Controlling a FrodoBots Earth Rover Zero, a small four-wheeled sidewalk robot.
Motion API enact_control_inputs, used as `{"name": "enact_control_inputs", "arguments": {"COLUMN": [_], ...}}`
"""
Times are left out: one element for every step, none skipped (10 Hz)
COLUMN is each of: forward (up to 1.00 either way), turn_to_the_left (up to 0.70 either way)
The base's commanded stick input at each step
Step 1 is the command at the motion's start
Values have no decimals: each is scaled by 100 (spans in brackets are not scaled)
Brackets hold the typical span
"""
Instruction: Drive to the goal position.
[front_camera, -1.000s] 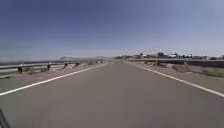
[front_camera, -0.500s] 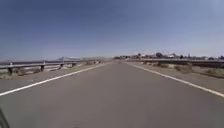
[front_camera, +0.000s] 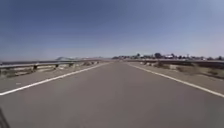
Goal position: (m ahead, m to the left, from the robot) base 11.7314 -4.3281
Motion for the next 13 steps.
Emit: {"name": "enact_control_inputs", "arguments": {"forward": [100,100,100,100,100,100,100,100,100,100,100,100,100], "turn_to_the_left": [0,0,0,0,0,0,0,0,0,0,0,0,0]}}
